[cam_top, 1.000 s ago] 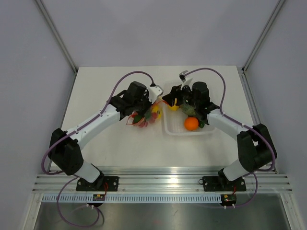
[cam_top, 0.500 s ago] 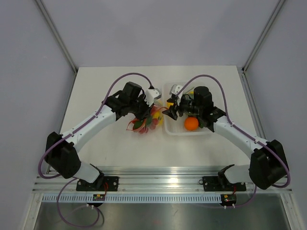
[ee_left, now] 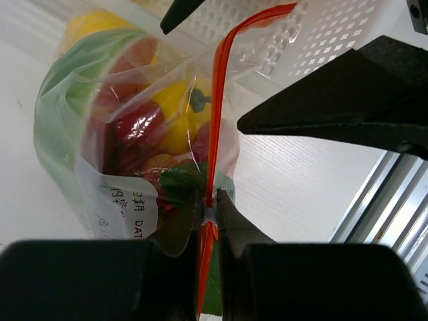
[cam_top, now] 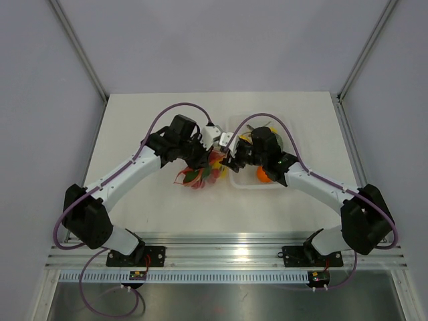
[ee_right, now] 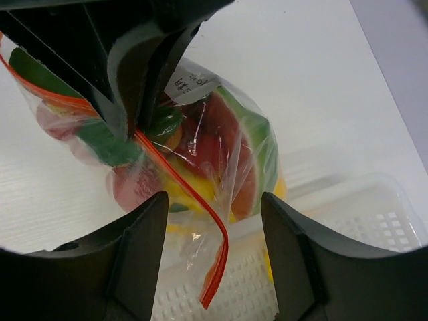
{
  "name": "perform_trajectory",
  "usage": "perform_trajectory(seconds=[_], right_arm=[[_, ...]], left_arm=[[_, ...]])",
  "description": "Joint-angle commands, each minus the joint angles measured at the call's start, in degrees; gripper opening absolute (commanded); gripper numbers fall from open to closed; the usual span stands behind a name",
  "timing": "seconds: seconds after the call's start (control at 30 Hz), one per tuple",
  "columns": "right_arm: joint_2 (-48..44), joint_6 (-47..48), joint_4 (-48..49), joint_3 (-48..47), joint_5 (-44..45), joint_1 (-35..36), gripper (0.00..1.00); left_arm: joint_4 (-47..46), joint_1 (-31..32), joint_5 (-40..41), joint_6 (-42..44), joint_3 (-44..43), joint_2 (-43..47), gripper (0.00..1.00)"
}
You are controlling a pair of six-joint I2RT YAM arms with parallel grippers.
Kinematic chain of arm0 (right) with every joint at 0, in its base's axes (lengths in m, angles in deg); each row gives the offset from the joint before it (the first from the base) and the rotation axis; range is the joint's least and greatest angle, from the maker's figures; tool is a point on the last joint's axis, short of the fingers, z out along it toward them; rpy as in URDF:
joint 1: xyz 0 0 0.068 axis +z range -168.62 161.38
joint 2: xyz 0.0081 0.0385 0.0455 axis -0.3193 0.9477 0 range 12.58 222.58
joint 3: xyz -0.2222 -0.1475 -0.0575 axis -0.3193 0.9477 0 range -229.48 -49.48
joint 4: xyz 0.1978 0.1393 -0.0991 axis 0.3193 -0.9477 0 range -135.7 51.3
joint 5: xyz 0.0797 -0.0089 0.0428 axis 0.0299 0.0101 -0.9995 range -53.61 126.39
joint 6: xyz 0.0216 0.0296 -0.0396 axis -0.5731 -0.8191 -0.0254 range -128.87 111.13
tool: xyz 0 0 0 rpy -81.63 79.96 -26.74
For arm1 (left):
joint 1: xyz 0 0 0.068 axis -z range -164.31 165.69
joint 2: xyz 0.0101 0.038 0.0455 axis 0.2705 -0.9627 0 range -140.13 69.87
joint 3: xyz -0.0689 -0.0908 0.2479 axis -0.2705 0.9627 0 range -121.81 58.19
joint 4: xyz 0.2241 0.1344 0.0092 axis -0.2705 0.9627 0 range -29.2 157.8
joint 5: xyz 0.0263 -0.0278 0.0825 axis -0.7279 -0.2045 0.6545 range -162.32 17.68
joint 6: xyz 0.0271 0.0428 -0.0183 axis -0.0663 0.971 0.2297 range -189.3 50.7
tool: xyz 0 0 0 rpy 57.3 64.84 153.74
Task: Place the food in the zip-top bag and seal the zipper
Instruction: Zip the zipper food storage bag at the center of the board.
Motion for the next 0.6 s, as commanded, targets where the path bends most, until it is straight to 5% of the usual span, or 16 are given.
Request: perform_trajectory(seconds=[0.0, 0.23, 0.3, 0.57], right_arm=[[0.62, 3.41, 0.15, -2.34, 2.89, 1.00, 0.64], [0.97, 3.23, -0.38, -2.69, 3.68, 1.53, 0.27], [0.97, 3.32, -0.91, -2.87, 3.76, 1.70, 0.02], [-1.75, -6.84, 11.03, 2.05, 7.98, 1.61, 0.00]], left_arm=[[-0.96, -0.49, -3.07, 0.84, -2.52, 1.15, 0.00], [0.45, -0.49, -3.33, 1.19, -4.19, 1.15, 0.00], [0.89, -0.49, -3.33, 1.36, -4.37, 1.24, 0.00], [3.00, -0.49, -1.05, 1.98, -3.49, 2.38, 0.00]])
